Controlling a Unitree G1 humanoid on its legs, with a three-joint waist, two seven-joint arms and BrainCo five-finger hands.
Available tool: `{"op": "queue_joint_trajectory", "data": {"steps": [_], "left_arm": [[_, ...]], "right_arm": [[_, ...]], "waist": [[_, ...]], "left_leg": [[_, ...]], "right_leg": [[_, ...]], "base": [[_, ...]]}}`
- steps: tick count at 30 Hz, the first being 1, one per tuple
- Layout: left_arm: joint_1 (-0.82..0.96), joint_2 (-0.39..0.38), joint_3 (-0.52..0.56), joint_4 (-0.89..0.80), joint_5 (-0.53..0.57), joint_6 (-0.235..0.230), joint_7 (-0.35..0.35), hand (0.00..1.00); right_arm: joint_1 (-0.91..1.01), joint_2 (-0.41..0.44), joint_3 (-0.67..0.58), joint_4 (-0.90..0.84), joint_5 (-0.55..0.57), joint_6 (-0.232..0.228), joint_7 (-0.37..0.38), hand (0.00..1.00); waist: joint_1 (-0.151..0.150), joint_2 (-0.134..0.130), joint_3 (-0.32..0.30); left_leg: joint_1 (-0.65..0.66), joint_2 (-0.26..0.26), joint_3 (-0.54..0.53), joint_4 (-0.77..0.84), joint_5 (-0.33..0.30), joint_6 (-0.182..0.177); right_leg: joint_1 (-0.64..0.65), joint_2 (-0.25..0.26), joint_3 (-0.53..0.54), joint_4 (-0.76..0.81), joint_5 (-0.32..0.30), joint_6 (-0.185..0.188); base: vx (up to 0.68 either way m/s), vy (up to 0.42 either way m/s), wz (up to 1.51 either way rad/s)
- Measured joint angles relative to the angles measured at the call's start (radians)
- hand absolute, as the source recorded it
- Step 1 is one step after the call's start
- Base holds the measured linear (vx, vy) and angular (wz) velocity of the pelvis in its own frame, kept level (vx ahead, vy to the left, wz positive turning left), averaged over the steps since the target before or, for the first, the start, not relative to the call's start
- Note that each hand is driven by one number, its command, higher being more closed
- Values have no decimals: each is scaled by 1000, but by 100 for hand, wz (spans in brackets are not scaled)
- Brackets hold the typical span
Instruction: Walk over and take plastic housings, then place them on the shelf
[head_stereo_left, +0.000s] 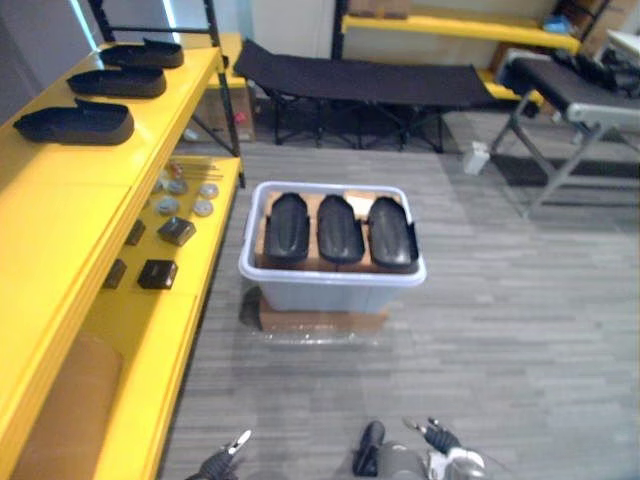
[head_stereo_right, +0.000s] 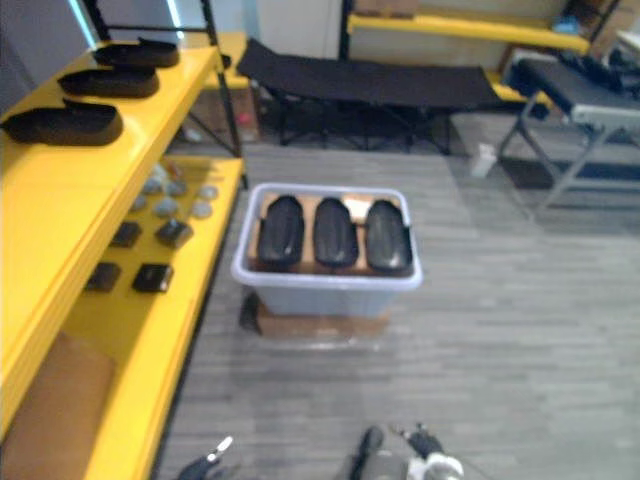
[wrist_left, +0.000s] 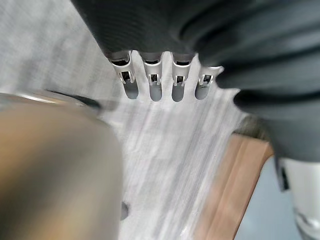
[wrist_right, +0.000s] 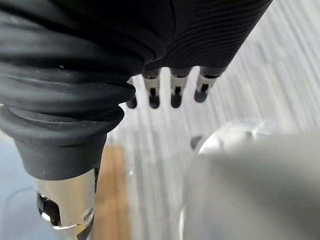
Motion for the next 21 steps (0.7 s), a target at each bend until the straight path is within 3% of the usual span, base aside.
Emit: {"op": "queue_joint_trajectory", "data": {"steps": [3, 8, 9, 12, 14, 15, 16, 17, 18, 19, 20, 21], "left_arm": [[-19, -20, -24, 14, 1, 22, -6, 0], [-13, 8, -29, 31, 11, 74, 14, 0], [-11, 16, -28, 36, 10, 74, 22, 0], [-9, 21, -29, 48, 8, 68, 31, 0], [-7, 15, -33, 48, 7, 30, 35, 0], [-8, 15, -35, 47, 7, 17, 36, 0], [-8, 18, -37, 44, 8, -10, 38, 0], [-10, 14, -39, 36, 10, -31, 41, 0], [-11, 10, -40, 32, 11, -38, 44, 0], [-9, 6, -40, 24, 14, -47, 51, 0], [-11, 0, -42, 22, 30, -47, 52, 0], [-9, 2, -42, 23, 43, -45, 53, 0]], "right_arm": [[4, -19, -22, -3, 0, 3, 2, 0], [3, 14, 26, -3, 1, 13, 10, 0], [0, 21, 36, -3, 1, 15, 15, 0], [11, 32, 45, 2, 0, 15, 22, 0], [15, 27, 44, -7, 4, 12, 22, 0], [16, 25, 44, -7, 2, 12, 22, 0], [20, 26, 44, -9, 2, 12, 22, 0], [21, 12, 42, -11, 1, 13, 20, 0], [22, 6, 38, -10, 1, 12, 18, 0], [23, 1, 35, -6, 2, 13, 10, 0], [23, -3, 40, -5, 3, 11, -2, 0], [24, 3, 42, -5, 4, 11, -6, 0]], "waist": [[-2, 34, -16], [1, -1, -22], [3, -15, -29], [2, -15, -24], [0, -4, -14], [0, -6, -7], [3, -15, -2], [0, -6, -1], [-1, -2, 1], [1, 1, 2], [6, 8, 2], [12, -4, 0]], "left_leg": [[5, 22, -59, -30, 24, -22], [-22, 16, -78, 35, 42, -46], [-47, 10, -76, 62, 42, -46], [-128, 14, -44, 195, 44, -49], [-177, 28, 8, 308, 83, -93], [-182, 28, 11, 326, 96, -98], [-199, 31, 36, 337, 76, -82], [-223, 25, 72, 288, 17, -74], [-238, 19, 80, 251, 6, -68], [-260, -5, 86, 150, 15, -61], [-264, -13, 84, 65, 95, -4], [-252, -20, 92, 60, 91, -2]], "right_leg": [[16, 18, 15, -4, -16, 15], [105, 24, 3, -115, -23, 24], [105, 24, 4, -139, -22, 24], [127, 34, 6, -206, -10, 42], [154, 33, 4, -231, -9, 44], [162, 22, 2, -234, -10, 42], [164, 6, -3, -235, -12, 38], [165, -7, -18, -236, -12, 39], [165, -15, -27, -237, -11, 40], [168, -27, -35, -245, -5, 51], [177, -19, -32, -254, 0, 67], [183, -21, -22, -262, 2, 75]], "base": [[198, 7, 49], [81, -22, 31], [30, -37, 2], [45, -61, -1], [67, -55, 0], [67, -30, 11], [34, -13, 24], [23, -26, 32], [-14, 35, 41], [-94, 114, 22], [-84, 138, 1], [-63, 146, -11]]}}
